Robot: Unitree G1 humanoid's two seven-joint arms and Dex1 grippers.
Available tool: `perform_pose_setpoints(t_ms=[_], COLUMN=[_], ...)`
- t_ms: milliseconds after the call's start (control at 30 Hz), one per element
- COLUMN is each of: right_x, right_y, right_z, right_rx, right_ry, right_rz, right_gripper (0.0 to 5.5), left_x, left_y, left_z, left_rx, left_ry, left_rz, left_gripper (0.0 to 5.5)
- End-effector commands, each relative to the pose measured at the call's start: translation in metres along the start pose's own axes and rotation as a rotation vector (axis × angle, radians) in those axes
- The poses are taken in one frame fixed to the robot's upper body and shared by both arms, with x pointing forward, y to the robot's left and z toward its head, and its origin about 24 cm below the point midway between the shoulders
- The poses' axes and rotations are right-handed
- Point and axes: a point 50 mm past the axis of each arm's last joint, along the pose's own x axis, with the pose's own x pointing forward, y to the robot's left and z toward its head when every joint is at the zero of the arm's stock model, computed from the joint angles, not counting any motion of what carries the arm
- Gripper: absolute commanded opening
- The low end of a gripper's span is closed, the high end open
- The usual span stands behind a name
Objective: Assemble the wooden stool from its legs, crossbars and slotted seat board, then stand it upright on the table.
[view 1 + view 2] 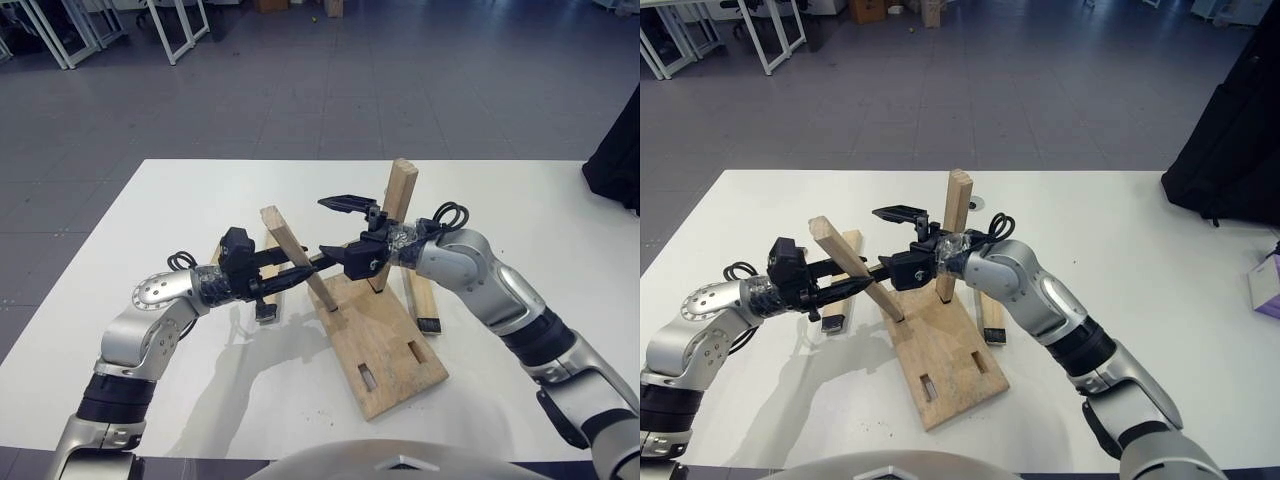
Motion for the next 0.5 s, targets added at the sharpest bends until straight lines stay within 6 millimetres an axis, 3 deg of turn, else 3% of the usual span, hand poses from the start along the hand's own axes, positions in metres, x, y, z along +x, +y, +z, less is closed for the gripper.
perform_pose_setpoints(t_ms=[33, 100, 200, 333, 500], right_x=[-0.041, -0.046, -0.042, -0.024, -0.024], right_y=[0.127, 0.131, 0.126, 0.087, 0.052], right_z=[-0.042, -0.042, -0.042, -0.033, -0.012], right_rx=[0.292, 0.275, 0.25, 0.192, 0.178], right_ry=[0.321, 0.331, 0.313, 0.244, 0.124], right_rz=[0.737, 0.804, 0.703, 0.252, 0.019], right_gripper=[3.99, 3.99, 3.99, 3.99, 3.99], left_x=[-0.007, -0.005, -0.005, -0.008, -0.011], left_y=[-0.013, -0.012, -0.014, -0.016, -0.017], left_z=[-0.064, -0.059, -0.06, -0.063, -0.063], left_rx=[-0.183, -0.18, -0.18, -0.183, -0.179], left_ry=[0.283, 0.254, 0.263, 0.287, 0.307], left_rz=[0.041, 0.053, 0.041, 0.036, 0.027], left_gripper=[2.02, 2.02, 2.02, 2.02, 2.02])
